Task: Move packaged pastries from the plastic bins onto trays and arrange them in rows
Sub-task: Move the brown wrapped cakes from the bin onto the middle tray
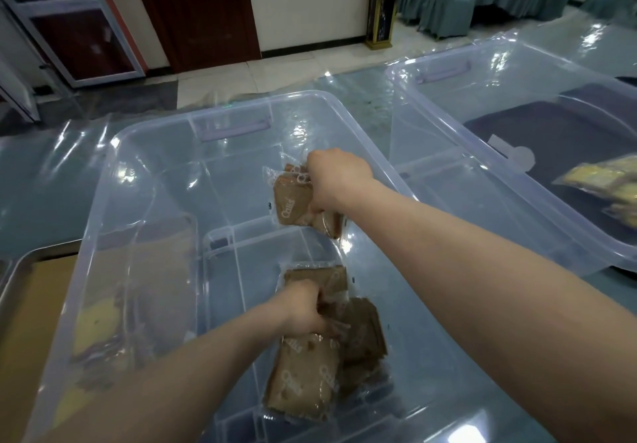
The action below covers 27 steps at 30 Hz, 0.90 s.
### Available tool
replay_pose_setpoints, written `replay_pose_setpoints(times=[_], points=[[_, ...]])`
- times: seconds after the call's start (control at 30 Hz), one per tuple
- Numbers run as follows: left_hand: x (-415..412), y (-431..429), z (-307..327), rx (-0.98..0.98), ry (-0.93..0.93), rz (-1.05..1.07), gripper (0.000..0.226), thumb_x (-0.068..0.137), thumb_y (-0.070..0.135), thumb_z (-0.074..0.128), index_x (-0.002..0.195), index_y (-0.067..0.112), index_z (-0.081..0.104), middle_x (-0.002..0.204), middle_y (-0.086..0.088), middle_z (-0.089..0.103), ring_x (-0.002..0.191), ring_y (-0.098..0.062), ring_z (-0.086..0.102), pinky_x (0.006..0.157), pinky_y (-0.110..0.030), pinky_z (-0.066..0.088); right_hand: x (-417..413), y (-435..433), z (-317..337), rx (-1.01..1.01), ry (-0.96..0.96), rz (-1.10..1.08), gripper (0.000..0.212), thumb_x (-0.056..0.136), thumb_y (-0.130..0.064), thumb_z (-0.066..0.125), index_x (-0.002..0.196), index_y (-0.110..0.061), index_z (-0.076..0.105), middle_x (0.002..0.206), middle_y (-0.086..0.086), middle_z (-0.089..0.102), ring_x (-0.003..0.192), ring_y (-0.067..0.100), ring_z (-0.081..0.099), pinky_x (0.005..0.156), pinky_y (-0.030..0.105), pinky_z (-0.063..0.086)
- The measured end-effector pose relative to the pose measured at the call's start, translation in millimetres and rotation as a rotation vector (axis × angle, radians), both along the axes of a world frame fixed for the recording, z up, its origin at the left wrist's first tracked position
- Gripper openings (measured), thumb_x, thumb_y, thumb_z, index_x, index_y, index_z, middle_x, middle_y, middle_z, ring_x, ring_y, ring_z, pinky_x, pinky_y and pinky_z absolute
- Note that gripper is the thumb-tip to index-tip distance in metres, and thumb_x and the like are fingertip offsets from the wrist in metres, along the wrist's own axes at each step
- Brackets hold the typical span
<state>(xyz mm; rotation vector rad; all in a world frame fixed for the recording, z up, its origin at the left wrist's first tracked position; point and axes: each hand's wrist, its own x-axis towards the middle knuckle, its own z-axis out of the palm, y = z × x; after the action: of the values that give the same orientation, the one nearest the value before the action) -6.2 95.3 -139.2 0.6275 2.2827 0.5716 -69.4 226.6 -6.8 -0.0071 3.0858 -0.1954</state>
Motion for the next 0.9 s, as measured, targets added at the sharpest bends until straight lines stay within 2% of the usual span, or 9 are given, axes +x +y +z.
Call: replay_pose_setpoints(times=[0.17,0.27,0.33,0.4,0.47,0.53,0.63,0.77,0.9], points=[[-28,-18,6,-0.023,0.113,0.129,0.071,0.064,0.035,0.084,0.121,0.018,0.044,0.099,0.006,0.055,0.088,-0.014,0.056,0.065,-0.015,0.04,0,0,-1,0.032,-0.01,0.0,0.036,0.075,-0.013,0.069,0.066,-0.019,0.035,0.067,-0.002,0.041,0.053,0.015,0.037,0.044,0.026,0.024],[-40,-28,11,-0.071,0.213,0.066,0.06,0.067,0.038,0.081,0.122,0.026,0.058,0.101,0.006,0.063,0.093,-0.017,0.059,0.064,-0.008,0.041,1,-3,-1,0.056,-0.006,-0.001,0.033,0.074,-0.009,0.063,0.064,-0.019,0.034,0.067,-0.001,0.039,0.052,0.015,0.035,0.046,0.026,0.025],[-42,-26,10,-0.237,0.355,-0.07,0.054,0.07,0.048,0.074,0.117,0.024,0.061,0.123,-0.006,0.056,0.115,-0.026,0.048,0.089,-0.025,0.043,-1,-4,-1,0.058,-0.007,0.001,0.032,0.075,-0.009,0.062,0.063,-0.019,0.034,0.066,-0.001,0.038,0.053,0.016,0.035,0.05,0.027,0.03],[-45,-19,8,-0.326,0.379,-0.176,0.059,0.071,0.054,0.067,0.124,0.03,0.057,0.15,-0.013,0.024,0.138,-0.036,0.017,0.112,-0.043,0.021,-3,-4,-2,0.044,-0.018,-0.002,0.031,0.075,-0.01,0.061,0.063,-0.019,0.033,0.067,-0.001,0.038,0.053,0.015,0.034,0.055,0.029,0.033],[-53,-12,9,-0.354,0.313,-0.252,0.071,0.072,0.056,0.066,0.136,0.037,0.043,0.158,-0.008,-0.003,0.142,-0.037,-0.009,0.114,-0.055,-0.003,-4,-4,-2,0.041,-0.021,-0.002,0.031,0.075,-0.01,0.061,0.063,-0.019,0.034,0.067,-0.001,0.038,0.052,0.014,0.034,0.054,0.029,0.033],[-62,-7,9,-0.415,0.234,-0.281,0.079,0.076,0.054,0.064,0.145,0.035,0.03,0.158,-0.005,-0.002,0.141,-0.036,-0.016,0.109,-0.061,-0.013,-5,-3,-1,0.038,-0.026,-0.007,0.03,0.074,-0.01,0.062,0.064,-0.019,0.036,0.067,-0.001,0.04,0.052,0.014,0.035,0.054,0.029,0.035],[-64,-7,3,-0.456,0.177,-0.262,0.078,0.078,0.054,0.063,0.144,0.026,0.034,0.155,-0.005,0.013,0.142,-0.034,-0.009,0.105,-0.065,-0.017,-7,-3,-1,0.038,-0.033,-0.012,0.029,0.074,-0.009,0.061,0.064,-0.019,0.036,0.067,-0.001,0.04,0.052,0.015,0.036,0.056,0.029,0.035],[-58,-15,0,-0.442,0.175,-0.208,0.07,0.076,0.055,0.066,0.132,0.019,0.046,0.135,-0.01,0.028,0.131,-0.033,0.018,0.108,-0.062,0.001,-9,-3,-1,0.014,-0.026,-0.021,0.028,0.074,-0.009,0.059,0.064,-0.019,0.035,0.069,0.0,0.039,0.056,0.018,0.038,0.057,0.03,0.037],[-49,-17,13,-0.414,0.25,-0.274,0.059,0.082,0.045,0.065,0.128,0.012,0.048,0.127,-0.014,0.04,0.114,-0.032,0.045,0.095,-0.034,0.037,-7,-5,0,-0.009,-0.013,-0.036,0.019,0.077,-0.011,0.06,0.073,-0.013,0.042,0.085,0.001,0.04,0.069,0.022,0.046,0.062,0.032,0.038]])
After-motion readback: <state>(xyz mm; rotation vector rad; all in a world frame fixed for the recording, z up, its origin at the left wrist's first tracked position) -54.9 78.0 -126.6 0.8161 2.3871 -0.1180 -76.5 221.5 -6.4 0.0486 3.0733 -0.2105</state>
